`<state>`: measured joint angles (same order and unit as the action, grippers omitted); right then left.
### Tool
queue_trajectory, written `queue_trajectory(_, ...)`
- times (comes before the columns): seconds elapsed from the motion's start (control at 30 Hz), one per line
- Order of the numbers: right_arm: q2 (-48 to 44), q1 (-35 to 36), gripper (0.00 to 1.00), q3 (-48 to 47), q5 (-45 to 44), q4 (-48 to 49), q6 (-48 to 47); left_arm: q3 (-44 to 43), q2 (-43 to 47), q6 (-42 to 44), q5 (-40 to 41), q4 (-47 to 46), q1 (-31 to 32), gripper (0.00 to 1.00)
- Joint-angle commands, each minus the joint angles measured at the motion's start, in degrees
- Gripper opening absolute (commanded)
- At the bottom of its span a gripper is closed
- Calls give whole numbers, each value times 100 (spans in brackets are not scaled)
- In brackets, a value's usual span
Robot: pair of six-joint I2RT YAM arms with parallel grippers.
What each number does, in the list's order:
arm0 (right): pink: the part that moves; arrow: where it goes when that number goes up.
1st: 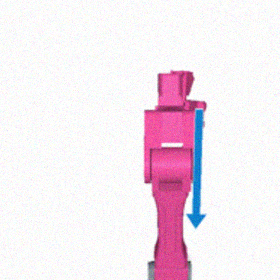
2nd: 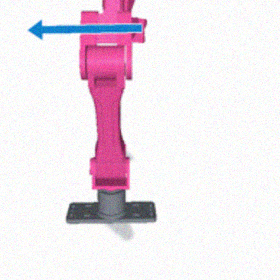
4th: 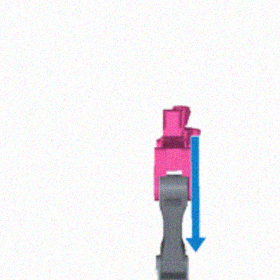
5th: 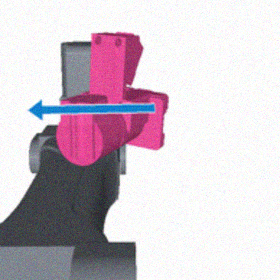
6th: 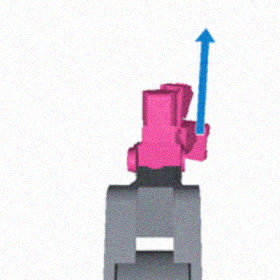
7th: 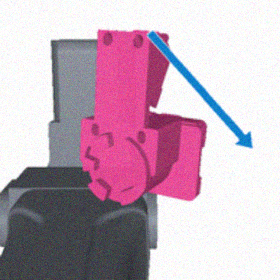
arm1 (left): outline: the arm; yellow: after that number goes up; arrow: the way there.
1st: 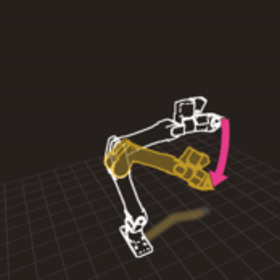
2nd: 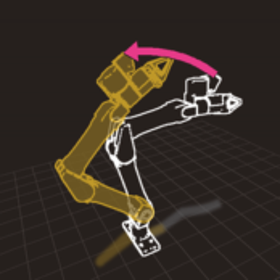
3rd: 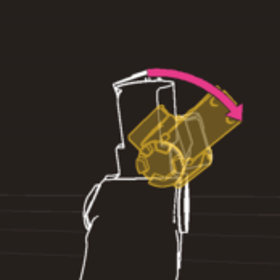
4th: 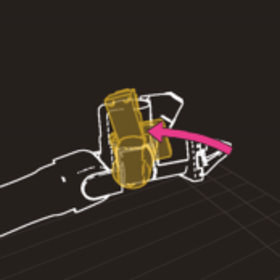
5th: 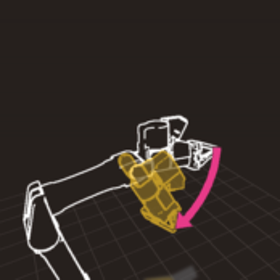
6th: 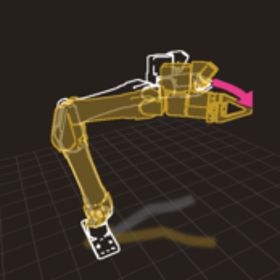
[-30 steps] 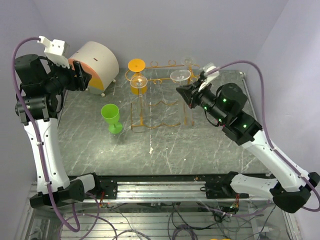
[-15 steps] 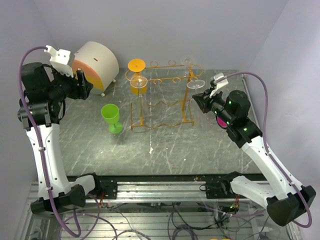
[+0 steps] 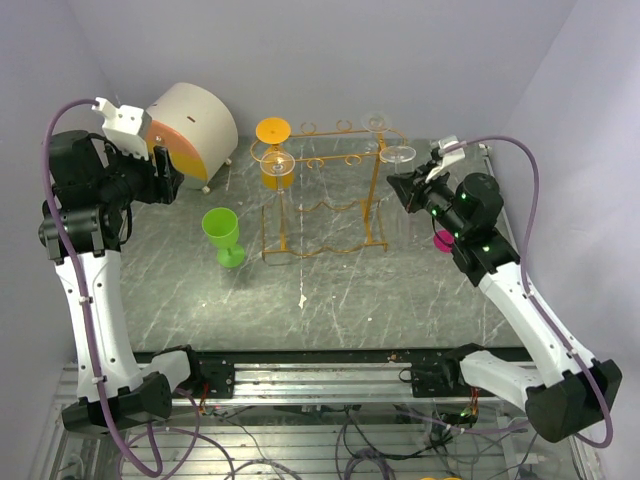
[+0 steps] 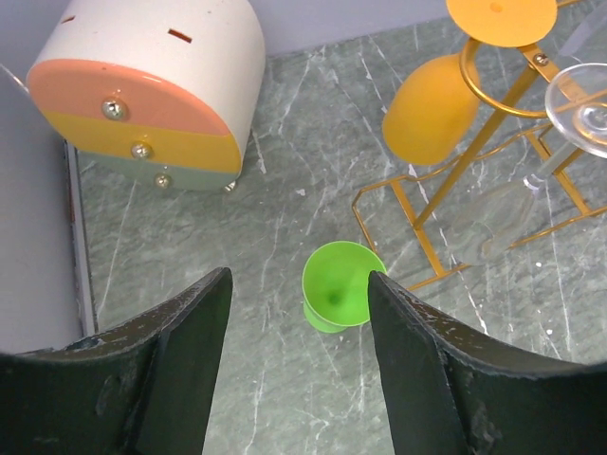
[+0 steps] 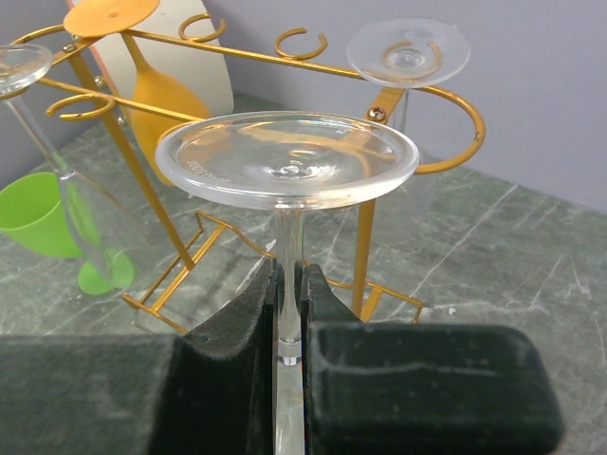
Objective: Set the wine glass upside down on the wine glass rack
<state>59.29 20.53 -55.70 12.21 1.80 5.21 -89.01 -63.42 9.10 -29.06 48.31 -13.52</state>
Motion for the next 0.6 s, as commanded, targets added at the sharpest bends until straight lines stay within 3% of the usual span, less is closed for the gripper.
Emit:
queue_trajectory(0.0,292,-190,0,-92,467,511,344,16,110,100,325,-38,-3,70)
queue_trajectory(0.57,758,-377,0,8,753,1227,779,62,57,64,314,-86,6,71)
